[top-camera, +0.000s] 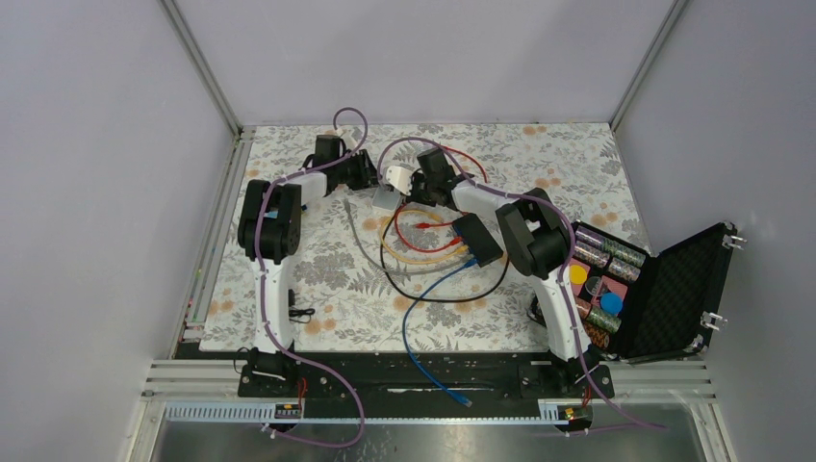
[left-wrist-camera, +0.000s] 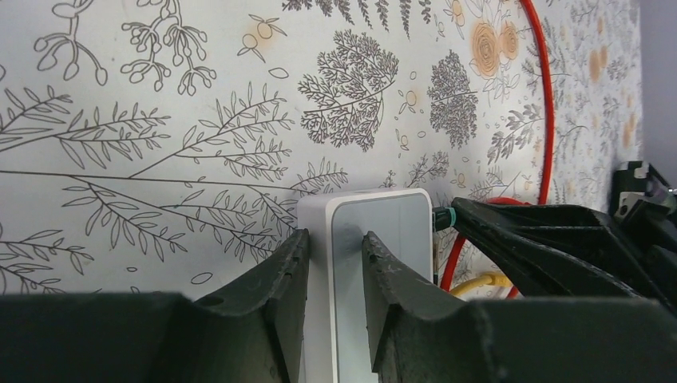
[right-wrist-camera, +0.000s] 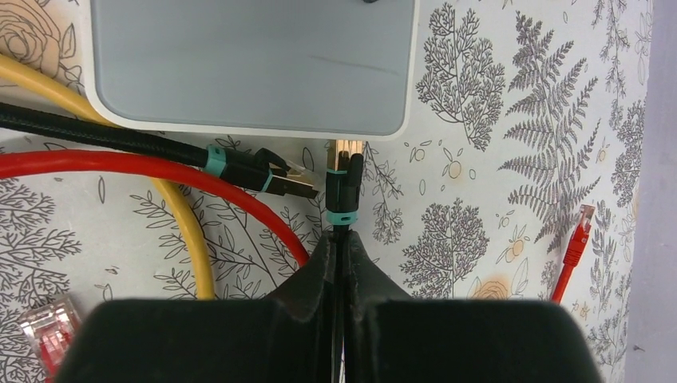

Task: Insert the plug into the switch port
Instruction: Insert the connector into the switch port.

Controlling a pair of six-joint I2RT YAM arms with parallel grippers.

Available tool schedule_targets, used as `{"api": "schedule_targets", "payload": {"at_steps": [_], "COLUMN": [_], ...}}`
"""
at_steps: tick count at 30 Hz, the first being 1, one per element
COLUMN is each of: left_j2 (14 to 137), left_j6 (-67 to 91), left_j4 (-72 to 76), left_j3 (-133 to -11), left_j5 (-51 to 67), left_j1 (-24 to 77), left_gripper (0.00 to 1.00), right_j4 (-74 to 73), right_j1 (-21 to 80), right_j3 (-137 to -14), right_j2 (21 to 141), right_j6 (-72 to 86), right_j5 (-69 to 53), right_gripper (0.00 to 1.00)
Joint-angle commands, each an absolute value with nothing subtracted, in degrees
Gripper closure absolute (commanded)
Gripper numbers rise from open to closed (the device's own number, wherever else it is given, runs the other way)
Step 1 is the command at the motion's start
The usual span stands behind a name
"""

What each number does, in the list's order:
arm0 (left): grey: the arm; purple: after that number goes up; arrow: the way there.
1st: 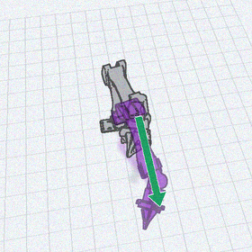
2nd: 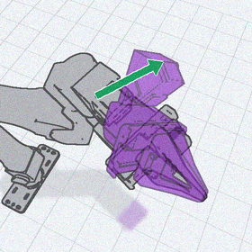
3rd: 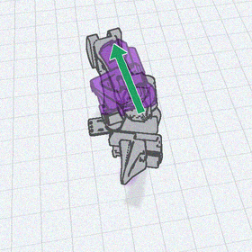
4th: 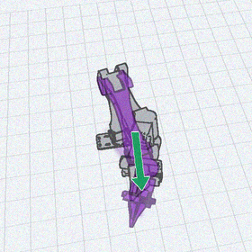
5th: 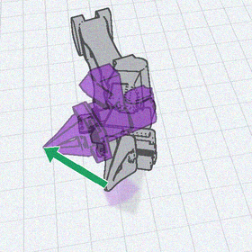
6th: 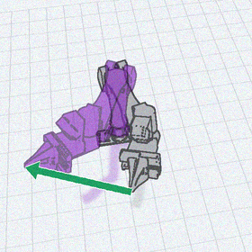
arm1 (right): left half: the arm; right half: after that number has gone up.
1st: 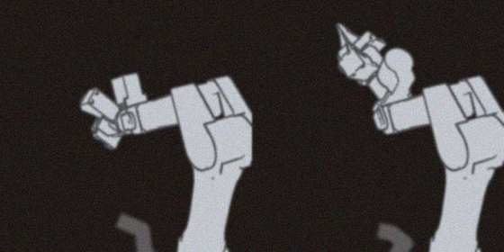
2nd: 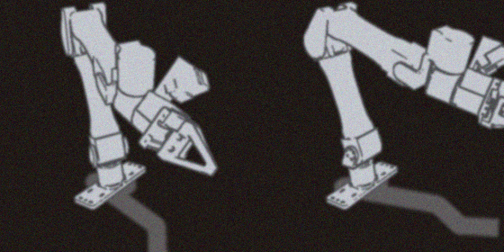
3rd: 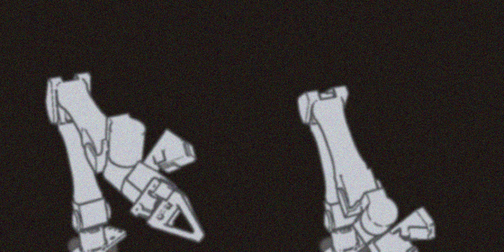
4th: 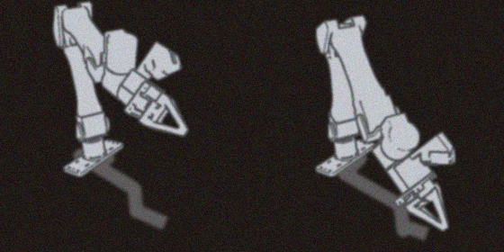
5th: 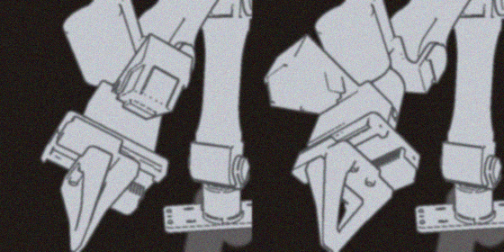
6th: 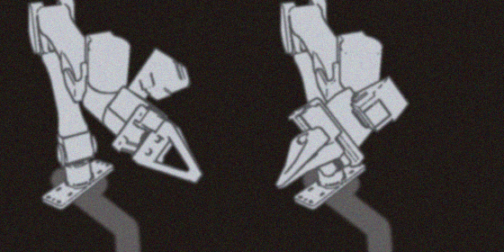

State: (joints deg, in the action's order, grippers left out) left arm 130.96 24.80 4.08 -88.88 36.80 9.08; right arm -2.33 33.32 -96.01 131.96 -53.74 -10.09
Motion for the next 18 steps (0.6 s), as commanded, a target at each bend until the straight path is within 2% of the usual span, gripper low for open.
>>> {"api": "schedule_targets", "payload": {"at_steps": [1, 12, 15, 18], "left_j2": [128.2, 129.2, 128.1, 125.9], "left_j6": [24.4, 30.8, 27.6, 26.8], "left_j4": [0.6, 8.0, 4.1, 2.2], "left_j3": [-90.1, -86.0, -85.9, -85.5], "left_j5": [49.1, 51.0, 47.6, 44.4], "left_j1": [18.4, 20.4, 20.2, 17.8], "left_gripper": [0.73, 0.76, 0.77, 0.72], "right_j4": [13.4, 12.8, 13.4, 14.8], "right_j1": [38.7, 39.1, 39.2, 39.3], "right_j3": [-102.0, -107.1, -104.8, -98.7], "right_j2": [129.6, 133.6, 132.5, 128.4], "right_j6": [-54.5, -50.3, -50.5, -51.2], "right_j5": [-23.4, -23.8, -22.8, -19.6], "right_gripper": [1.0, 1.0, 1.0, 1.0]}}
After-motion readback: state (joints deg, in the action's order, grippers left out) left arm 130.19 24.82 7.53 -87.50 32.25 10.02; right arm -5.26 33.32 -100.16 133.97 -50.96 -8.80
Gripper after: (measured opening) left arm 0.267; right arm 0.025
